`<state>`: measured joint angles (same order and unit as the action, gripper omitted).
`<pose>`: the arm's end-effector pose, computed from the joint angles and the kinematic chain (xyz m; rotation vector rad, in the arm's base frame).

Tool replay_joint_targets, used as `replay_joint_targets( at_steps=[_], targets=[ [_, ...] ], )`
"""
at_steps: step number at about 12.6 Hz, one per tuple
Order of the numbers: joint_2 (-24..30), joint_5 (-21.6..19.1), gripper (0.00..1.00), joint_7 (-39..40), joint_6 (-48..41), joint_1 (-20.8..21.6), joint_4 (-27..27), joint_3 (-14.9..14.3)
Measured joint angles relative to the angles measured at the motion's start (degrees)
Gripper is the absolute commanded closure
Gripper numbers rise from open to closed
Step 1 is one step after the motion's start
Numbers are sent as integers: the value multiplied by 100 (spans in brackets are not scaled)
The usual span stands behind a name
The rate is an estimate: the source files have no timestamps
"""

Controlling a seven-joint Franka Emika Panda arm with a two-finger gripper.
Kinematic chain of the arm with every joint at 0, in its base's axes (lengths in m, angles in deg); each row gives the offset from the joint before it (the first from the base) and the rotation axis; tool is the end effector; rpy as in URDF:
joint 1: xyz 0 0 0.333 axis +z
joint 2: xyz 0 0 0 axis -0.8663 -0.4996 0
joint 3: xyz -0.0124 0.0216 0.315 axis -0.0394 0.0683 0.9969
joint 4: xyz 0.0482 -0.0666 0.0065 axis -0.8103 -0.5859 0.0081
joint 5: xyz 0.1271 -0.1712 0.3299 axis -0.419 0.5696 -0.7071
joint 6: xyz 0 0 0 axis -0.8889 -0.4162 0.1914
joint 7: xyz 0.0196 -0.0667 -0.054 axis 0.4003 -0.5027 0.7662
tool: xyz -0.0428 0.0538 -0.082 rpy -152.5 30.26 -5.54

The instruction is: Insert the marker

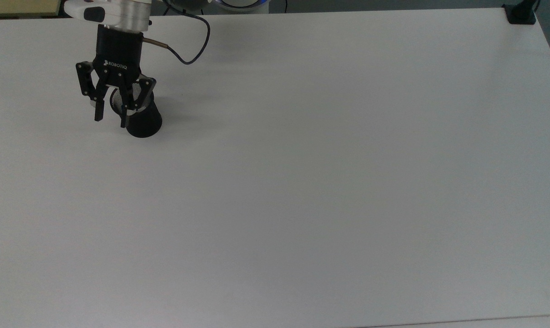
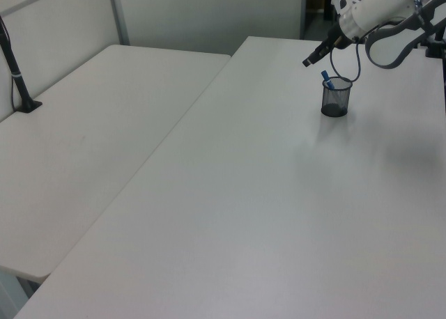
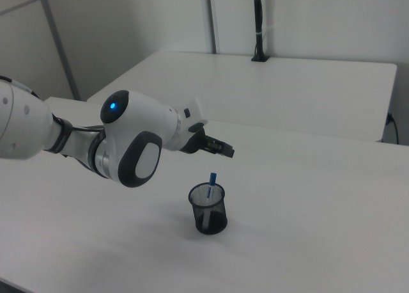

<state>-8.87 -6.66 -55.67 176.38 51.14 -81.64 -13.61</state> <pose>0.5520 -0.1494 0.4147 2.7335 -0.1867 1.1377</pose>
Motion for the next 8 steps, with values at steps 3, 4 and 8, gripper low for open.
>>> replay_joint_targets(
  at_steps=[3, 4, 8],
  targets=[
    [337, 0, 0, -164, -1108, 16, 422, 10],
    [462, 0, 0, -165, -2093, 28, 823, 37],
    [597, -108, 0, -191, -5586, 277, 2616, 143]
  ],
)
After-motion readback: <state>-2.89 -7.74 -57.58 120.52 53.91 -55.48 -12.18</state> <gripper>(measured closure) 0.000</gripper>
